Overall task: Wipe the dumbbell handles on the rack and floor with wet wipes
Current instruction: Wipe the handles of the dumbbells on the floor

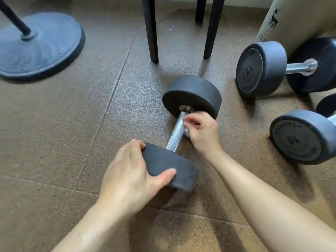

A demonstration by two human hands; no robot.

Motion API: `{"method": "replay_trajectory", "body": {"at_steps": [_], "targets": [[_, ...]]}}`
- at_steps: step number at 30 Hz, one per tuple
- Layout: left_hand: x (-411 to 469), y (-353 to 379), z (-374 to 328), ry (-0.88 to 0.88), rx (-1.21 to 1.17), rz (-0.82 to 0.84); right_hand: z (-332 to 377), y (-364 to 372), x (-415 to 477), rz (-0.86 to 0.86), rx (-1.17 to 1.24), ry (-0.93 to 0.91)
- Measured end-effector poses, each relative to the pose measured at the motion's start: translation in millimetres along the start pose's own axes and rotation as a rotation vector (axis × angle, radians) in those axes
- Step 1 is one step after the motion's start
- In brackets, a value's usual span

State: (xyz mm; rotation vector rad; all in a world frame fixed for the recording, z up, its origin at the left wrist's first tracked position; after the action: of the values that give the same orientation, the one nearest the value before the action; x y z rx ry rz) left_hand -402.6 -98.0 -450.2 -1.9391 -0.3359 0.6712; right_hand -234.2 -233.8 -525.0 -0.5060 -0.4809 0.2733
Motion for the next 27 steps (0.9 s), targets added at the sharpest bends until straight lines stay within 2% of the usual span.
{"method": "replay_trajectory", "body": {"at_steps": [3,7,9,12,14,16,18,20,22,24,27], "targets": [[13,-10,7,-0.022,0.047,-0.021,-1,6,-2,-0.14,0.037,0.172],[11,-17,3,0.006,0.165,-0.042,25,27,-15,-0.007,0.121,0.12],[13,-16,0,-0.018,0.239,0.066,24,34,-8,-0.016,0.109,0.115],[31,-12,3,-0.119,0.39,0.249,8,41,9,-0.119,0.08,0.239],[43,-16,11,-0.189,0.287,0.328,8,46,12,-0.107,0.126,0.314],[45,-27,20,-0.253,0.086,0.347,24,59,3,0.061,0.193,0.325],[40,-36,29,-0.267,-0.03,0.273,40,63,-2,0.201,0.262,0.263],[36,-40,32,-0.181,-0.001,0.107,35,60,17,0.117,0.21,0.176],[27,-30,36,-0.132,0.011,0.055,25,64,37,-0.022,0.11,0.149],[35,-26,42,-0.147,0.009,0.037,32,74,43,-0.078,0.127,0.145],[52,-31,64,-0.178,-0.019,0.02,68,108,27,0.064,0.257,0.034]]}}
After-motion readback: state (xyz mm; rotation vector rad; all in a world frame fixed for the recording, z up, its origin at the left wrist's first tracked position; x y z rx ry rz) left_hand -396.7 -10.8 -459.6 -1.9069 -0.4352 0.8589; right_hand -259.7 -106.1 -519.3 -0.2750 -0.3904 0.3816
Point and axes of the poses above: each hand's wrist, its own x-axis towards the middle knuckle, its own y-axis out of the palm, z = x × y, the point moved 6 cm from there along x, towards the middle knuckle, and after that the axes turned 9 degrees about -y, right-handed, at the moved point
